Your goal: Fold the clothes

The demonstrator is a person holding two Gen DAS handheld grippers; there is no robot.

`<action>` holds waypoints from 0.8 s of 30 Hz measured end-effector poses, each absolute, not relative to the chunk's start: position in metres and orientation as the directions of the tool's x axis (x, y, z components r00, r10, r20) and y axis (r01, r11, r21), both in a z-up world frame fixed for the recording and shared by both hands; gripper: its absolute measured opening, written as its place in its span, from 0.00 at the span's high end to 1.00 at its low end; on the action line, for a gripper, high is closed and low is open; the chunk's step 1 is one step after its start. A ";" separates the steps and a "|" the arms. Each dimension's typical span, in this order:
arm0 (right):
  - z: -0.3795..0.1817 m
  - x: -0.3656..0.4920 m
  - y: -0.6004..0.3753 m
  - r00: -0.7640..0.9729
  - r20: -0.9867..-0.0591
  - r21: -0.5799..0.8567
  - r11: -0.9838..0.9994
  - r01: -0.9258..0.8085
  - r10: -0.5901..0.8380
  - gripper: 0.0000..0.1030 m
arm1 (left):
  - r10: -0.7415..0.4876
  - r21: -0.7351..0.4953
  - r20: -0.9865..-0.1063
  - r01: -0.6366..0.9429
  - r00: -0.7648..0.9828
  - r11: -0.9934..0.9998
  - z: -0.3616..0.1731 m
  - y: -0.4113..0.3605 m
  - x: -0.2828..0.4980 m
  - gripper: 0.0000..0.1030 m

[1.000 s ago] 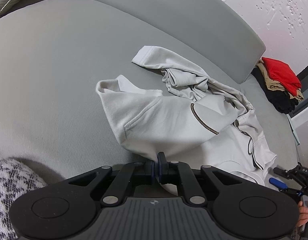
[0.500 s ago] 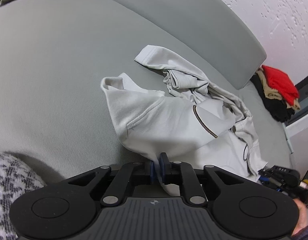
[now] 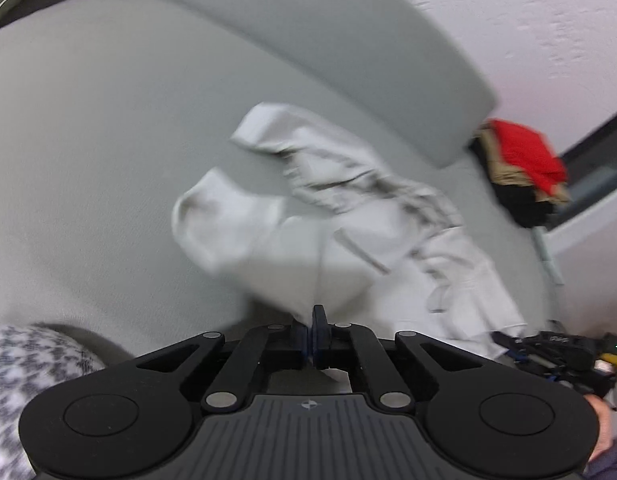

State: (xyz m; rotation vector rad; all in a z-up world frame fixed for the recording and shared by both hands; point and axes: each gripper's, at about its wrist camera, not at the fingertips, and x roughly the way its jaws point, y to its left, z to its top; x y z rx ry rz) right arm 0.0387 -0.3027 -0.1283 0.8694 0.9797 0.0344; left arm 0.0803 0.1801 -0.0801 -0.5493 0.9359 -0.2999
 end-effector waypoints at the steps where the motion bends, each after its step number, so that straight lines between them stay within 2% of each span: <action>1: -0.118 0.030 -0.300 0.592 -0.685 0.685 0.652 0.324 0.425 0.97 | -0.480 -0.581 -0.655 0.018 0.584 0.814 -0.067 0.183 0.078 0.98; 4: -0.083 0.010 -0.288 0.638 -0.563 0.797 0.549 0.250 0.526 0.97 | -0.503 -0.630 -0.574 0.045 0.647 0.776 -0.022 0.194 0.081 0.99; 7: -0.036 0.005 -0.285 0.726 -0.391 0.891 0.431 0.143 0.566 0.97 | -0.486 -0.642 -0.484 0.082 0.727 0.762 0.039 0.201 0.094 0.99; 10: 0.023 0.002 -0.295 0.814 -0.179 0.953 0.304 0.003 0.552 0.97 | -0.471 -0.658 -0.312 0.170 0.825 0.734 0.117 0.212 0.089 0.99; 13: 0.093 -0.027 -0.303 0.873 0.049 0.942 0.268 -0.202 0.486 0.97 | -0.432 -0.635 -0.120 0.265 0.894 0.725 0.180 0.219 0.055 0.99; 14: 0.109 -0.040 -0.302 0.890 0.080 0.926 0.297 -0.234 0.449 0.97 | -0.412 -0.625 -0.085 0.273 0.907 0.731 0.193 0.220 0.042 0.98; 16: 0.138 -0.065 -0.301 0.915 0.145 0.888 0.357 -0.288 0.376 0.97 | -0.396 -0.623 -0.097 0.254 0.913 0.739 0.199 0.221 0.028 0.98; 19: 0.136 -0.065 -0.285 0.934 0.072 0.895 0.392 -0.215 0.350 0.97 | -0.397 -0.644 -0.119 0.233 0.910 0.729 0.191 0.220 0.010 0.99; 22: 0.141 -0.092 -0.285 0.934 0.084 0.893 0.391 -0.225 0.347 0.97 | -0.409 -0.658 -0.033 0.288 0.912 0.695 0.201 0.226 -0.012 0.99; 24: 0.173 -0.126 -0.287 0.935 0.139 0.870 0.411 -0.273 0.326 0.97 | -0.412 -0.656 0.061 0.348 0.909 0.670 0.221 0.227 -0.028 0.99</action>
